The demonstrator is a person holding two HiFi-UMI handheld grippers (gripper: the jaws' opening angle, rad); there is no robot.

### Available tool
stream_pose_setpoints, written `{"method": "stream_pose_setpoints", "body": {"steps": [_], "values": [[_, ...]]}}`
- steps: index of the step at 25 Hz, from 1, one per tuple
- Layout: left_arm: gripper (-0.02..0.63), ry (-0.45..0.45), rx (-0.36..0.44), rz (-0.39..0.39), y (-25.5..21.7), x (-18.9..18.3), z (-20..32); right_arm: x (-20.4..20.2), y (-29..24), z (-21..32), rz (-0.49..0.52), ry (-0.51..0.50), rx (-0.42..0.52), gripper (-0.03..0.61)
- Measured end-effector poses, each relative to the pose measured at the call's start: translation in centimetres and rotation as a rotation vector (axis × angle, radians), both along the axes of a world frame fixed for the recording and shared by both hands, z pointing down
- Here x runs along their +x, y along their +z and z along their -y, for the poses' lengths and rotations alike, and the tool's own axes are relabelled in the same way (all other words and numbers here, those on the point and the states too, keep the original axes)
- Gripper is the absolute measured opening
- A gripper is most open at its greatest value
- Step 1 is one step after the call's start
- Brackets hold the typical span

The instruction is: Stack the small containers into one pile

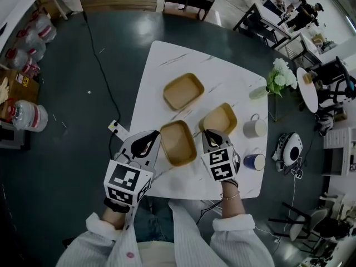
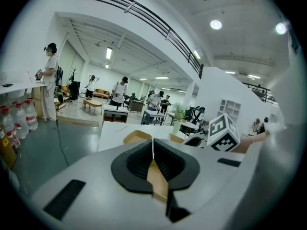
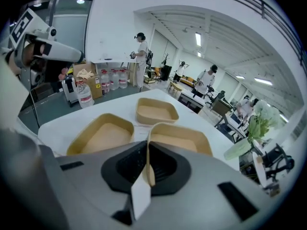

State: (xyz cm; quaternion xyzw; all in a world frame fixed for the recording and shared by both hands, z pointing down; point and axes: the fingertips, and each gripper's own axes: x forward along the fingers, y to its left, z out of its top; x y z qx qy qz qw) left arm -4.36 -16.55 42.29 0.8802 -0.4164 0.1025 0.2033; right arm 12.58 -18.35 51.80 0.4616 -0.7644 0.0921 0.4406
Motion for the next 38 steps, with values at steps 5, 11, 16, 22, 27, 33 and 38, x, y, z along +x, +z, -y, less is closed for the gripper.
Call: {"method": "stream_pose_setpoints", "body": {"steps": [5, 11, 16, 22, 27, 33, 38], "values": [[0.023, -0.038, 0.004, 0.009, 0.0, -0.1, -0.5, -2.6, -1.6, -1.1, 0.047, -0.091, 0.023, 0.025], [0.023, -0.129, 0.006, 0.008, -0.6, 0.0, -2.3, -5.3, -3.5, -2.8, 0.074, -0.259, 0.046, 0.025], [0.023, -0.201, -0.003, 0.01, -0.5, 0.3, -4.1, -7.4, -4.3, -4.1, 0.106, -0.389, 0.046, 0.025], [0.023, -0.286, -0.012, 0.008, -0.2, 0.5, -6.4, -9.5, -4.2, -6.6, 0.085, -0.566, 0.048, 0.025], [0.023, -0.354, -0.017, 0.005, 0.2, 0.3, -7.7, -10.4, -3.4, -8.8, 0.056, -0.695, 0.04, 0.025], [0.023, -0.429, -0.022, 0.005, 0.6, 0.0, -9.0, -10.6, -2.5, -10.7, 0.033, -0.839, 0.03, 0.025], [0.023, -0.47, -0.03, 0.01, 0.9, -0.1, -10.2, -10.3, -1.4, -12.0, 0.016, -0.958, 0.019, 0.025]]}}
